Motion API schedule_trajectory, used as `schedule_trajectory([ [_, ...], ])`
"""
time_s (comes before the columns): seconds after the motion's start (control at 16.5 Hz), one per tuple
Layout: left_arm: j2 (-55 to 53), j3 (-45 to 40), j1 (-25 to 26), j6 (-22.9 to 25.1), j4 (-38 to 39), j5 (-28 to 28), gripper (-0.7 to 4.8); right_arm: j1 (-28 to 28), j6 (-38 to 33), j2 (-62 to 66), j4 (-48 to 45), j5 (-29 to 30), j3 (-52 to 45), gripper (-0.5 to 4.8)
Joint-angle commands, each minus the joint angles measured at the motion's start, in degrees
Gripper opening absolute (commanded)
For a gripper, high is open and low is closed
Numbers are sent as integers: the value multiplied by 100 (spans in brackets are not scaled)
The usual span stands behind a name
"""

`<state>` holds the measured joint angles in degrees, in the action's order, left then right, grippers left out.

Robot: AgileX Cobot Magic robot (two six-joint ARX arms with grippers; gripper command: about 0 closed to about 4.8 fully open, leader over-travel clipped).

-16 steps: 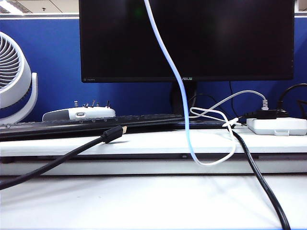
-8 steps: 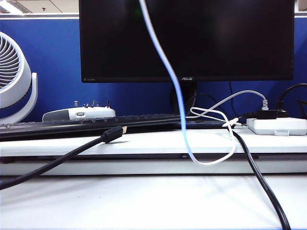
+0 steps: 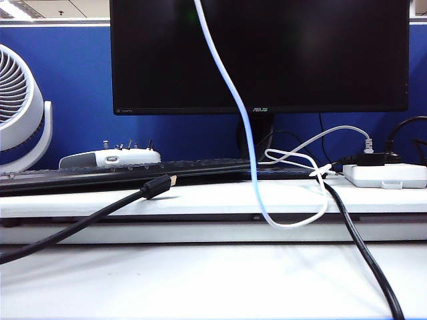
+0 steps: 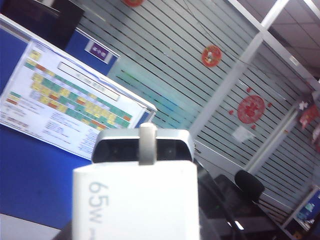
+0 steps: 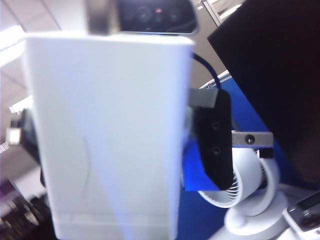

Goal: Pick up the Type-C charging cable and the charging base, insert one end of the Type-C charger into the corresponding slot on the base, and finally place the plugged-in charger back on the table.

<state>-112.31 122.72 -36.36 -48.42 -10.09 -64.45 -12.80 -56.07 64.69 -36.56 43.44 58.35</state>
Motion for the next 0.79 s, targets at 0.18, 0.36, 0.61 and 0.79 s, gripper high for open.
schedule_trajectory([
  [0.18, -26, -39, 2, 46, 282, -247, -6, 42, 516, -122, -1172, -671, 125, -1],
  [0.36, -26, -39, -57, 74, 280, -243, -6, 48, 77, -120, -1169, -920, 125, -1],
  [0.61, -26, -39, -94, 153, 426, -269, -6, 57, -26, -125, -1480, -1045, 125, -1],
  [0.79, -26, -39, -94, 153, 426, -273, -6, 57, -393, -122, -1458, -1169, 125, -1],
])
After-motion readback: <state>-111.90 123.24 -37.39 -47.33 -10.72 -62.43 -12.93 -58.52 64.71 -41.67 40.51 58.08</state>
